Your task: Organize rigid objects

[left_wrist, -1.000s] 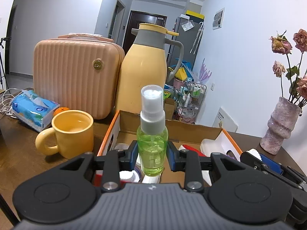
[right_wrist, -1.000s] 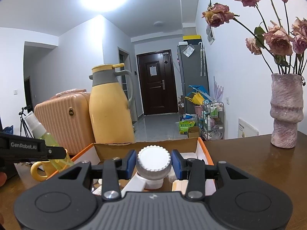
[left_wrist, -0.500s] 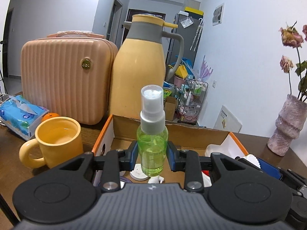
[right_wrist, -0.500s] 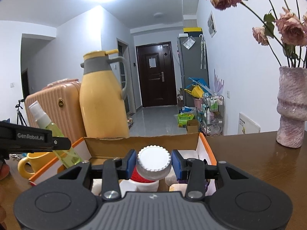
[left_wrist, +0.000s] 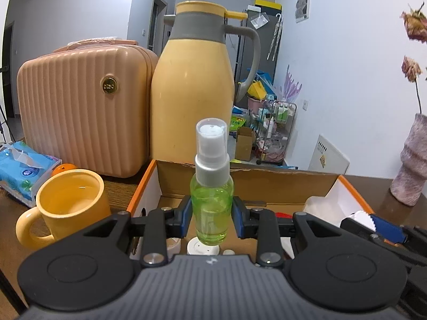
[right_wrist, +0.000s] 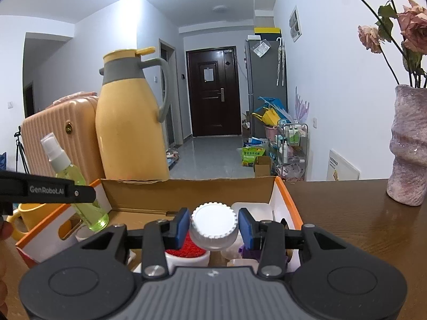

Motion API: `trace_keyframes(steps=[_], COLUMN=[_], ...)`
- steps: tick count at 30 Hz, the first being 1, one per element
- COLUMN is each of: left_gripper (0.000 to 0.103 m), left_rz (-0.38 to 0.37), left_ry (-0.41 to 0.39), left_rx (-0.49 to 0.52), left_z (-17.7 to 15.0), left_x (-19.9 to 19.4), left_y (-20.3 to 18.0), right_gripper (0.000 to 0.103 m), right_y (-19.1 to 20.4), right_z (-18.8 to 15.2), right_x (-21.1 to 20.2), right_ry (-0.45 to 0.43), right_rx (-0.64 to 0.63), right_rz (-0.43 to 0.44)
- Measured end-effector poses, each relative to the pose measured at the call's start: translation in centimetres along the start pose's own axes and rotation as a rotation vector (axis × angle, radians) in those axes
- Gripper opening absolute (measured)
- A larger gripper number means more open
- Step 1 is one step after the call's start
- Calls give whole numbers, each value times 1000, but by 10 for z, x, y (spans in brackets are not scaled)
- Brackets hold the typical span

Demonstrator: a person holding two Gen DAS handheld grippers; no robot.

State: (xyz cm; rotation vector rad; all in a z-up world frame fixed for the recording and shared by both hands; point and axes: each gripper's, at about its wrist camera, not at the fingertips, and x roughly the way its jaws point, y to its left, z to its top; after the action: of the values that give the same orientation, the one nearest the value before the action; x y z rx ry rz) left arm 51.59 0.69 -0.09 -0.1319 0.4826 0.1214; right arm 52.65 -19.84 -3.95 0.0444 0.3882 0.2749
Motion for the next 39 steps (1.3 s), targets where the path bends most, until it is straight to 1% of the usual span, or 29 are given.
trace_keyframes(steps=[4, 5, 6, 7, 8, 9, 10, 11, 12, 13, 14, 16, 19, 25, 28, 33, 36, 39], left_gripper=[32, 34, 47, 57, 72, 83, 85, 88, 95, 99, 103, 103, 103, 103, 103, 103, 103, 103], left_rz=[6, 4, 5, 11, 12, 10, 31, 45, 47, 47, 48, 60, 60, 64, 55, 61, 54, 64], left_ry=[16, 20, 14, 3, -7, -19, -39, -57, -75, -83, -88, -107, -108, -101, -111, -128, -152, -187], left_rx=[19, 19, 23, 30, 37, 39, 45, 56, 65, 67, 67, 67, 67, 47, 35, 24, 7, -5], left_z=[-2, -2, -2, -3, -3, -3, -4, -4, -5, -4, -4, -5, -4, -4, -4, -11, -20, -32], left_x=[6, 7, 6, 5, 3, 1, -3, -5, -8, -9, -10, -13, -13, -14, -21, -48, -76, -110], left_y=[0, 0, 0, -1, -1, -3, -5, -6, -7, -8, -9, -9, -10, -5, -1, 12, 26, 40], right_gripper=[40, 40, 44, 51, 55, 67, 80, 87, 95, 99, 99, 101, 103, 103, 103, 103, 103, 103], right_y=[0, 0, 1, 1, 1, 1, 0, -1, -2, -3, -4, -5, -5, -2, -1, 0, -2, -1], right_z=[0, 0, 0, 0, 0, 1, 1, 1, 2, 2, 3, 4, 4, 3, 2, -4, -9, -16], right_x=[3, 3, 2, 1, 0, -1, -2, -3, -4, -6, -6, -7, -8, -16, -26, -63, -94, -129], right_ry=[22, 23, 23, 20, 16, 10, 3, -6, -15, -24, -28, -31, -36, -47, -54, -99, -132, -160], right_rx=[-4, -4, -6, -6, -5, -1, 6, 14, 23, 31, 35, 40, 36, 25, 18, 23, 41, 47], right_rz=[14, 13, 14, 10, 6, 0, -4, -9, -15, -21, -26, -33, -39, -52, -57, -69, -75, -81])
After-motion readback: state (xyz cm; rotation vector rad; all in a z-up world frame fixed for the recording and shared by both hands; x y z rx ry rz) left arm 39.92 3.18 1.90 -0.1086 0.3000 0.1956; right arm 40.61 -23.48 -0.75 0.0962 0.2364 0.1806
